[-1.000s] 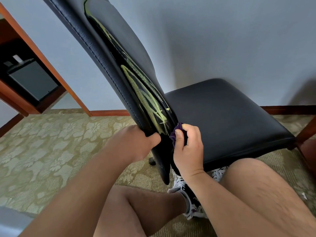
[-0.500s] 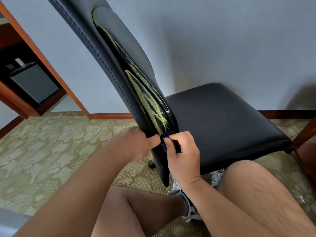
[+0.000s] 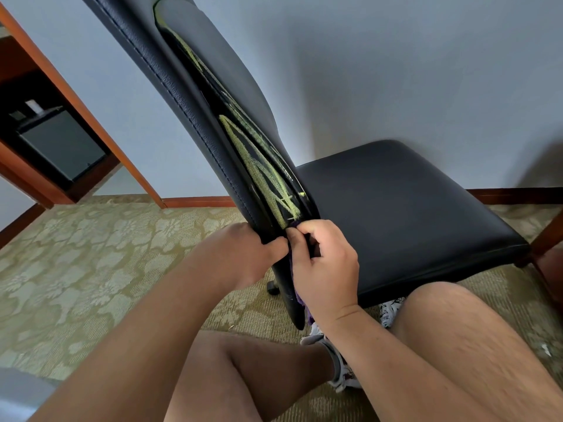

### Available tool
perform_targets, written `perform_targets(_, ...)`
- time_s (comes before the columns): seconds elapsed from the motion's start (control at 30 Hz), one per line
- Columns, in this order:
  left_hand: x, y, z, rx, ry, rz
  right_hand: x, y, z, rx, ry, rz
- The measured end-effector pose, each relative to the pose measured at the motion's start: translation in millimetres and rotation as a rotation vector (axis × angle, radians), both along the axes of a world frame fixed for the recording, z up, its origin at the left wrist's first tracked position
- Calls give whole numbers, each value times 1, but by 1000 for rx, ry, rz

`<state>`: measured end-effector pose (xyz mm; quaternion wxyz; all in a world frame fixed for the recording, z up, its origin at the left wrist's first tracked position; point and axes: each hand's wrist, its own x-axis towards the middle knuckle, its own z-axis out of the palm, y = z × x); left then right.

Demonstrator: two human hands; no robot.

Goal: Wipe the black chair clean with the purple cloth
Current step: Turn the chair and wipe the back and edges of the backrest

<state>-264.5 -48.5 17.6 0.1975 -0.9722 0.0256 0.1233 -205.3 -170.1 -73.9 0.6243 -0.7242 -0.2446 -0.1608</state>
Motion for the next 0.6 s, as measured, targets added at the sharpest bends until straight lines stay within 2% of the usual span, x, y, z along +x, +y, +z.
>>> perform_targets(0.3,-1,1,-1,-27,0,21,-6,2,-21,22,239,3)
perform_targets(0.47,-1,-1,0,-59,-13,40,2,7,8,87,122,-12)
perform_targets(0.6,-3,0,0,-46,17,3,1,5,4,69,106,6)
